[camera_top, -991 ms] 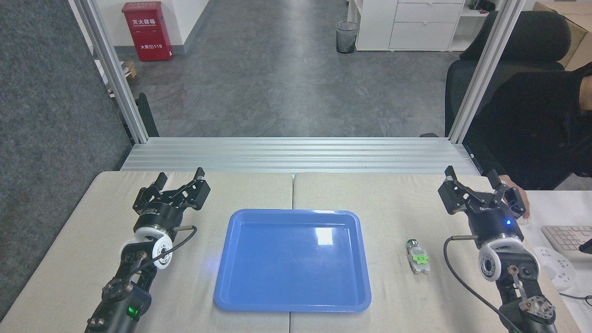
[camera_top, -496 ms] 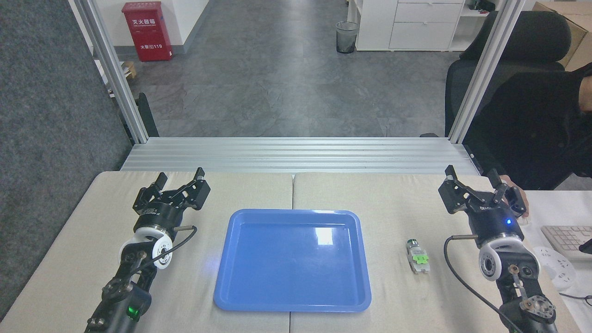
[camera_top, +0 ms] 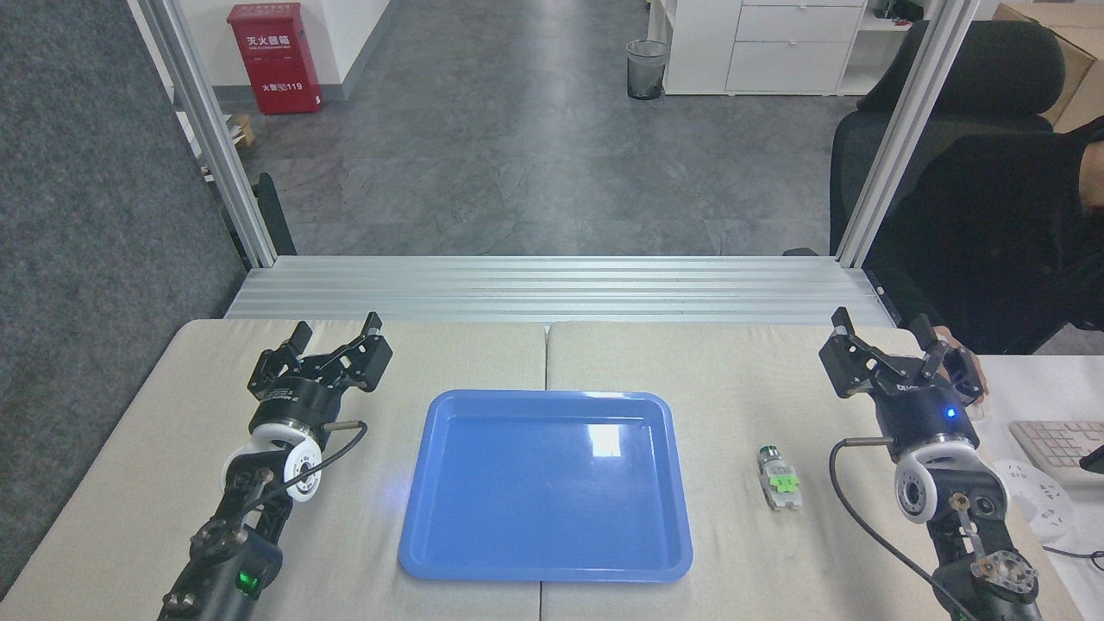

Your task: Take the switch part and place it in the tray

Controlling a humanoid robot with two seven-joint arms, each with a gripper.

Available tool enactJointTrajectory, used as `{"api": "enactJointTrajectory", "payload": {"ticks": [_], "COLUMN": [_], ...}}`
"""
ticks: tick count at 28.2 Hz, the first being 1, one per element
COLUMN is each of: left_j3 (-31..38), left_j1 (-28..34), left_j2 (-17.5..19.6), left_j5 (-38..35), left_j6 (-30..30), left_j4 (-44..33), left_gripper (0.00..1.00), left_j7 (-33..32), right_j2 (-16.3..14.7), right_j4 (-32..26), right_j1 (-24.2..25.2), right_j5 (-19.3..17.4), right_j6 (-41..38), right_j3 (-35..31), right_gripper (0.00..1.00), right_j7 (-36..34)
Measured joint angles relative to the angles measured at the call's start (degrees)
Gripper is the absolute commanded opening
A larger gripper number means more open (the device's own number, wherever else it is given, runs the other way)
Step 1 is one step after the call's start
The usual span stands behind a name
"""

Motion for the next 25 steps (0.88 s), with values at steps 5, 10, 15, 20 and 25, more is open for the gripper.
{"api": "enactJointTrajectory", "payload": {"ticks": [5,10,15,20,25], "left_j3": [0.0,0.0,0.0,0.0,0.0], "left_j1": [0.0,0.0,0.0,0.0,0.0], "left_j2": [0.0,0.0,0.0,0.0,0.0], "left_j5": [0.0,0.0,0.0,0.0,0.0], "left_j6": [0.0,0.0,0.0,0.0,0.0], "left_j4": [0.0,0.0,0.0,0.0,0.0], "left_gripper": [1.0,1.0,1.0,1.0,1.0], "left_j7": [0.0,0.0,0.0,0.0,0.0], "right_j2": [0.0,0.0,0.0,0.0,0.0], "right_j4": [0.0,0.0,0.0,0.0,0.0], "right_j1": [0.0,0.0,0.0,0.0,0.0], "right_j5": [0.0,0.0,0.0,0.0,0.0], "right_j6": [0.0,0.0,0.0,0.0,0.0], "right_j3": [0.0,-0.1,-0.1,-0.1,0.0], "right_gripper": [0.98,0.98,0.98,0.98,0.98], "right_j7": [0.0,0.0,0.0,0.0,0.0]}}
